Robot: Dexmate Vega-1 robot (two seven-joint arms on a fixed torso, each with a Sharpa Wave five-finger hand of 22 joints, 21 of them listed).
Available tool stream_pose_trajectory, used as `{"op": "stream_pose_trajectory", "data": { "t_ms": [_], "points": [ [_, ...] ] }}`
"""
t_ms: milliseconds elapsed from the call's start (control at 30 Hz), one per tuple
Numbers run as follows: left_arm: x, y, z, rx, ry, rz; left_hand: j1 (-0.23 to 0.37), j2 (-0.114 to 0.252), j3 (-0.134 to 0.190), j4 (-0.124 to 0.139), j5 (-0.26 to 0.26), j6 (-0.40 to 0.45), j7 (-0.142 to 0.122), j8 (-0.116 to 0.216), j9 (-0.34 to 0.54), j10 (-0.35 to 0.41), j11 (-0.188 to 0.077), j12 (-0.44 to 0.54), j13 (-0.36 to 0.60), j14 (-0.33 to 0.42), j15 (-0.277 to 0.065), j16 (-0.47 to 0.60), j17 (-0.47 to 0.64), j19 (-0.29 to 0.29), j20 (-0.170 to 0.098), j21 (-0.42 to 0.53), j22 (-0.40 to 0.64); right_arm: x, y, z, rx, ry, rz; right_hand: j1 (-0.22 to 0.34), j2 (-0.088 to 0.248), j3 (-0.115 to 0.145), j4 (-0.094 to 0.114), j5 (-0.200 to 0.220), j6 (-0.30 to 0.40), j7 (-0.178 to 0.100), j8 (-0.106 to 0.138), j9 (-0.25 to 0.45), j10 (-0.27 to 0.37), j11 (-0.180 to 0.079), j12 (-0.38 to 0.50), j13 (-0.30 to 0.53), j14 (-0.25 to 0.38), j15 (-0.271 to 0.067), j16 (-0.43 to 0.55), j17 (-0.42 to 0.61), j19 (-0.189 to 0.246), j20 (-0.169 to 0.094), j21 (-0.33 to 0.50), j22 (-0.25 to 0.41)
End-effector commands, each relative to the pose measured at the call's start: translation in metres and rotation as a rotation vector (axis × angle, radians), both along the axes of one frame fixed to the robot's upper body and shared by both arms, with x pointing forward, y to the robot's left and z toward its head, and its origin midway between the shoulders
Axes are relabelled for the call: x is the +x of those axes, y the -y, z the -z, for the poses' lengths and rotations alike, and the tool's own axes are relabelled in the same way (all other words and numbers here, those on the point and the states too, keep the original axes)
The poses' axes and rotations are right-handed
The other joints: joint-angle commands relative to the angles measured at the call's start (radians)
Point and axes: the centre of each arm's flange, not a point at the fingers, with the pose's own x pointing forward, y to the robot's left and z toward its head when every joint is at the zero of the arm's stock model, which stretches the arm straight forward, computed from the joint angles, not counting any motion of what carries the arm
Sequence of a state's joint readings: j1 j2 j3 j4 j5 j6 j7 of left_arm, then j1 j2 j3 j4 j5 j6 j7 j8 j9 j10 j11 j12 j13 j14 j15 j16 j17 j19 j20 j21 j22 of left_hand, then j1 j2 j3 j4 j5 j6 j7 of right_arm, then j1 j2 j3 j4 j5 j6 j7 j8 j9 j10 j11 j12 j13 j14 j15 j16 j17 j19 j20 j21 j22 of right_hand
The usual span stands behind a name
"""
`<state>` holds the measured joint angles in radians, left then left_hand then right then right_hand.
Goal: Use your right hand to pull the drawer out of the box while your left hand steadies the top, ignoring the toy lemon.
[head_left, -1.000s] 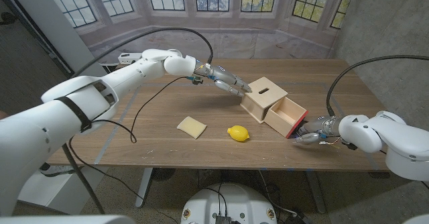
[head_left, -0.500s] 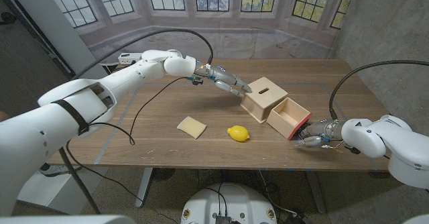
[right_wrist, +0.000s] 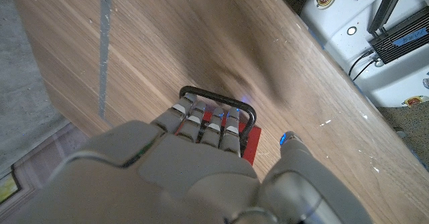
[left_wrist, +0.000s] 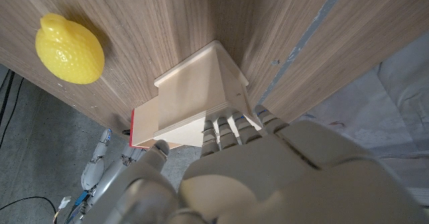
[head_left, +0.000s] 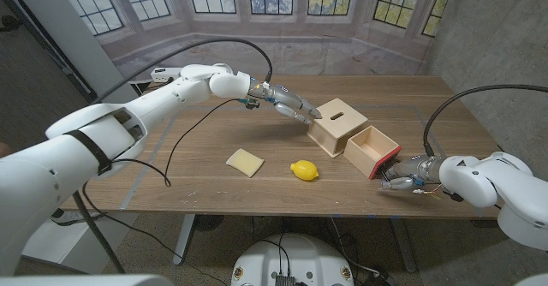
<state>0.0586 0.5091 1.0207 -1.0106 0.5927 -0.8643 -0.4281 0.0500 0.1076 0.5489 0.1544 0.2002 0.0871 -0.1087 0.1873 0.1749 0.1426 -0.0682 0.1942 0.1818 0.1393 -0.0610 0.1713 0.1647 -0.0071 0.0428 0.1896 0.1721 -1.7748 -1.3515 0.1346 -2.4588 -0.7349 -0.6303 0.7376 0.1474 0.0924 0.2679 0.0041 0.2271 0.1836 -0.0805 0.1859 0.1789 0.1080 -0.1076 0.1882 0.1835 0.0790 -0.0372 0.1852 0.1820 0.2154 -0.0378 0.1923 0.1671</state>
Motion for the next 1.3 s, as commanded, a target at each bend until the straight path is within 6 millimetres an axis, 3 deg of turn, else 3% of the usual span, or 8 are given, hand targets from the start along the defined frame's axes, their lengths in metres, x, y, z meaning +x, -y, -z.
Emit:
{"op": "stream_pose_trajectory", "data": {
  "t_ms": [33,1300],
  "points": [
    [-0.003,0.000,0.000,-0.003,0.004,0.007,-0.009,0.003,0.001,-0.006,0.005,-0.004,-0.006,-0.003,0.003,0.009,0.000,0.008,0.005,0.014,0.004,0.008,0.005,0.004,0.005,0.003,0.001,-0.006,0.002,-0.002,-0.007,0.012,0.007,-0.005,0.002,0.004,-0.002,0.009,0.000,-0.001,0.000,0.002,-0.004,-0.002,0.003,0.002,-0.002,-0.059,0.003,0.002,0.002,-0.010,-0.004,0.001],
    [-0.010,-0.014,-0.014,-0.031,0.058,-0.018,-0.007,0.006,0.007,-0.010,0.006,-0.006,-0.003,-0.003,0.003,-0.007,0.000,0.002,0.005,0.001,0.005,0.005,0.005,0.012,0.015,0.005,0.001,-0.005,-0.009,-0.017,0.019,0.095,-0.010,-0.003,0.001,0.009,-0.010,0.011,0.012,-0.003,0.003,0.002,0.008,0.002,0.008,0.002,0.005,-0.061,0.005,0.001,0.012,-0.012,-0.002,0.001]
  ]
}}
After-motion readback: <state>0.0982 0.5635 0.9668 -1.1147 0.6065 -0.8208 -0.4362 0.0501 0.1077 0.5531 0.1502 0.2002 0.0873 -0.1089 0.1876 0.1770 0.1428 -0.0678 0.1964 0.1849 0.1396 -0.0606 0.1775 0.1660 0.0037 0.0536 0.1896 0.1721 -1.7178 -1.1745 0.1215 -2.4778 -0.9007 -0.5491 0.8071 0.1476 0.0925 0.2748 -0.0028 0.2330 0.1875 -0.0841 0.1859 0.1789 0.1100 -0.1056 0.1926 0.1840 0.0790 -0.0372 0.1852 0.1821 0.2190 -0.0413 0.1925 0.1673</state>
